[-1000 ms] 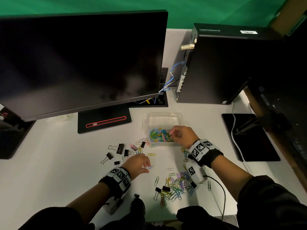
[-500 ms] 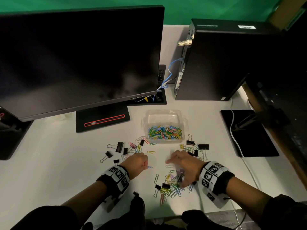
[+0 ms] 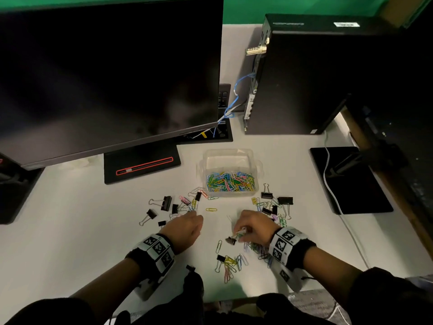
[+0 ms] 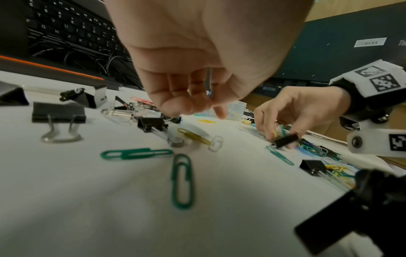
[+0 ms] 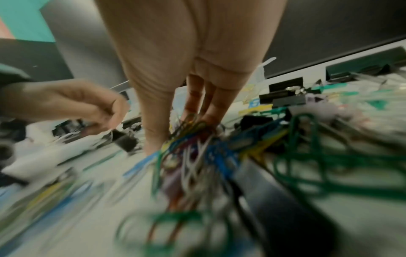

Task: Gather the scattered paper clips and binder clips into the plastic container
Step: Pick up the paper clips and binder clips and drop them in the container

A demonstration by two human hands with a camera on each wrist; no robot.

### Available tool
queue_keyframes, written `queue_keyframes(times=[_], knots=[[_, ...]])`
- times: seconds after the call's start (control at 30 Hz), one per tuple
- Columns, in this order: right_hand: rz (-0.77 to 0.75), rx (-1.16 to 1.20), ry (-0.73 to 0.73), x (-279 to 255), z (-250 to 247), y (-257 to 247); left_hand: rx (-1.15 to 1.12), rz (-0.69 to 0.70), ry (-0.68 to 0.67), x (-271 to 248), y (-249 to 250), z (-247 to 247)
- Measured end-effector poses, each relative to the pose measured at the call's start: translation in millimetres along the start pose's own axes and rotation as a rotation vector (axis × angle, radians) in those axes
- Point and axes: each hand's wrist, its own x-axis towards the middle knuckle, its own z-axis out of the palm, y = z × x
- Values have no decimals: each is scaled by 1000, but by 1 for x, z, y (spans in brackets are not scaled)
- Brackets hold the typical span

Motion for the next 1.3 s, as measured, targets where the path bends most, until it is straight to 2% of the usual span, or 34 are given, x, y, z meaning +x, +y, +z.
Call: queue_keyframes(times=[0.13, 0.3, 0.47, 0.7, 0.9, 1.1, 1.2, 1.3], knots=[[99, 73, 151, 15, -19, 1, 20, -62, 35, 1, -3, 4], [133, 172, 207, 21, -42, 4, 1, -11, -24, 2, -8, 10], [137, 243, 239, 23, -60, 4, -67, 0, 16, 6, -11, 11], [144, 259, 365, 41, -90, -2, -46, -52, 20, 13, -12, 8], [254, 331, 445, 67, -97, -9, -46, -135, 47, 20, -8, 3], [156, 116, 401, 65, -90, -9, -86, -149, 49, 26, -3, 2], [91, 106, 390, 53, -86, -7, -128, -137, 32, 27, -4, 0], [31, 133, 302, 35, -74, -1, -146, -103, -1, 30, -5, -1]])
